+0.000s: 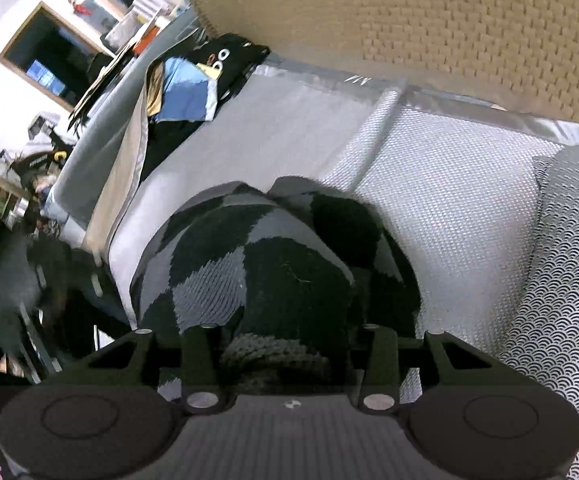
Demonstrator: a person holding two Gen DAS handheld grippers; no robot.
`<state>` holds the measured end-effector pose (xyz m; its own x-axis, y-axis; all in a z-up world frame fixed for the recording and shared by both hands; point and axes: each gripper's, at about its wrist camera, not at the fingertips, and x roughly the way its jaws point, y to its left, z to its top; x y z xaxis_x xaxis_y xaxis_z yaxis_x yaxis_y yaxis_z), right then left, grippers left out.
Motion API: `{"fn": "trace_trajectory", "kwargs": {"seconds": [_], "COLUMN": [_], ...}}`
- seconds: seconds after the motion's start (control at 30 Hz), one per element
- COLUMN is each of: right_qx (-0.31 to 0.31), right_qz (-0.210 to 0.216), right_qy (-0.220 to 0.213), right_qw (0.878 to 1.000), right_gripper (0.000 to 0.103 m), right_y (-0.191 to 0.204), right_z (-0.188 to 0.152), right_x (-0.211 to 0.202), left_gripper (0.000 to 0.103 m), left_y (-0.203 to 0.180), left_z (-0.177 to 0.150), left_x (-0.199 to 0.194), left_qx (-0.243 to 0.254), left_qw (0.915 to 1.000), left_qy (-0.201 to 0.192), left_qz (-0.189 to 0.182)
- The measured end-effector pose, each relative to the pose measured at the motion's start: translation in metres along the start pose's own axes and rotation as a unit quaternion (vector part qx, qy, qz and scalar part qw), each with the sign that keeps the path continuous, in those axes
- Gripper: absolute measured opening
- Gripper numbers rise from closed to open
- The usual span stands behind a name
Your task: Fold clothes
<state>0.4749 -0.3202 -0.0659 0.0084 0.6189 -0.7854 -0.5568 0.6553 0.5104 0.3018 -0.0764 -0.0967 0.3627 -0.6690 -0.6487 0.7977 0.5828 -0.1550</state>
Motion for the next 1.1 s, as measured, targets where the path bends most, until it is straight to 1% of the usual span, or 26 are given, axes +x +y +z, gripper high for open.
{"fn": "trace_trajectory", "kwargs": {"seconds": [0.07, 0.1, 0.13, 0.17, 0.2, 0.3, 0.33, 0.4, 0.43, 0.5, 0.53, 0.57, 0.6, 0.63, 0.67, 0.73, 0.8, 0.83, 0.87, 0.9, 0.93, 1.0, 1.03, 1.07, 1.1], "right_qx": [0.012, 0.016, 0.021, 0.028, 0.031, 0.040, 0.044, 0.055, 0.060, 0.066, 0.068, 0.060, 0.050, 0.026, 0.000, -0.045, -0.033, -0.004, 0.033, 0.070, 0.098, 0.105, 0.092, 0.092, 0.095], "right_qz": [-0.010, -0.022, -0.042, -0.068, -0.087, -0.124, -0.136, -0.161, -0.174, -0.212, -0.232, -0.251, -0.271, -0.289, -0.307, -0.358, -0.402, -0.401, -0.371, -0.335, -0.307, -0.300, -0.310, -0.309, -0.305], "right_qy": [-0.007, -0.014, -0.029, -0.050, -0.069, -0.135, -0.173, -0.252, -0.291, -0.350, -0.379, -0.394, -0.406, -0.407, -0.405, -0.383, -0.362, -0.365, -0.386, -0.408, -0.411, -0.403, -0.397, -0.397, -0.398], "right_qw": [1.000, 1.000, 0.998, 0.996, 0.993, 0.982, 0.974, 0.953, 0.939, 0.910, 0.893, 0.882, 0.871, 0.866, 0.861, 0.850, 0.840, 0.840, 0.844, 0.846, 0.853, 0.858, 0.859, 0.859, 0.860], "right_gripper": [0.046, 0.049, 0.059, 0.064, 0.064, 0.064, 0.064, 0.064, 0.064, 0.064, 0.064, 0.066, 0.066, 0.067, 0.067, 0.067, 0.067, 0.071, 0.077, 0.078, 0.078, 0.079, 0.080, 0.082, 0.083], "right_y": [-0.004, -0.005, -0.005, -0.005, -0.003, 0.009, 0.015, 0.026, 0.031, 0.060, 0.076, 0.093, 0.110, 0.126, 0.143, 0.164, 0.160, 0.150, 0.137, 0.124, 0.114, 0.110, 0.112, 0.108, 0.103], "right_z": [-0.003, -0.004, -0.008, -0.011, -0.015, -0.032, -0.042, -0.065, -0.076, -0.101, -0.114, -0.123, -0.132, -0.137, -0.142, -0.144, -0.145, -0.147, -0.151, -0.156, -0.157, -0.152, -0.148, -0.147, -0.147], "right_x": [0.000, -0.002, -0.003, -0.003, -0.005, -0.014, -0.021, -0.038, -0.047, -0.056, -0.061, -0.056, -0.049, -0.034, -0.017, 0.026, 0.058, 0.066, 0.066, 0.065, 0.062, 0.060, 0.062, 0.063, 0.063], "left_gripper": [0.065, 0.066, 0.067, 0.067, 0.068, 0.068, 0.068, 0.068, 0.069, 0.069, 0.069, 0.069, 0.069, 0.070, 0.070, 0.070, 0.069, 0.069, 0.069, 0.070, 0.075, 0.081, 0.082, 0.082, 0.082], "left_y": [0.011, 0.021, 0.030, 0.036, 0.041, 0.037, 0.037, 0.040, 0.042, 0.045, 0.047, 0.048, 0.049, 0.051, 0.051, 0.049, 0.045, 0.043, 0.043, 0.044, 0.046, 0.053, 0.058, 0.062, 0.064], "left_z": [-0.002, -0.003, -0.005, -0.005, -0.005, -0.002, -0.002, -0.002, -0.003, -0.003, -0.003, -0.002, -0.002, -0.002, 0.000, 0.001, 0.000, -0.001, -0.004, -0.009, -0.015, -0.026, -0.032, -0.036, -0.038], "left_x": [0.016, 0.020, 0.023, 0.026, 0.028, 0.029, 0.029, 0.032, 0.033, 0.036, 0.036, 0.036, 0.035, 0.034, 0.035, 0.033, 0.027, 0.024, 0.017, 0.008, 0.000, -0.012, -0.017, -0.018, -0.018], "left_qx": [-0.022, -0.047, -0.080, -0.096, -0.109, -0.089, -0.092, -0.108, -0.118, -0.144, -0.151, -0.155, -0.159, -0.164, -0.168, -0.168, -0.164, -0.163, -0.168, -0.178, -0.189, -0.212, -0.228, -0.240, -0.240], "left_qw": [0.9996, 0.9986, 0.9963, 0.9945, 0.9929, 0.9952, 0.9950, 0.9931, 0.9919, 0.9880, 0.9868, 0.9860, 0.9851, 0.9842, 0.9835, 0.9836, 0.9843, 0.9844, 0.9829, 0.9796, 0.9758, 0.9652, 0.9582, 0.9533, 0.9520], "left_qy": [-0.015, -0.023, -0.030, -0.033, -0.036, -0.031, -0.030, -0.034, -0.037, -0.047, -0.051, -0.054, -0.058, -0.061, -0.063, -0.062, -0.063, -0.066, -0.075, -0.092, -0.110, -0.150, -0.167, -0.173, -0.173], "left_qz": [0.010, 0.002, -0.013, -0.024, -0.033, -0.027, -0.027, -0.029, -0.031, -0.032, -0.031, -0.030, -0.028, -0.027, -0.026, -0.020, -0.011, -0.007, -0.005, 0.000, 0.006, 0.032, 0.046, 0.061, 0.081]}}
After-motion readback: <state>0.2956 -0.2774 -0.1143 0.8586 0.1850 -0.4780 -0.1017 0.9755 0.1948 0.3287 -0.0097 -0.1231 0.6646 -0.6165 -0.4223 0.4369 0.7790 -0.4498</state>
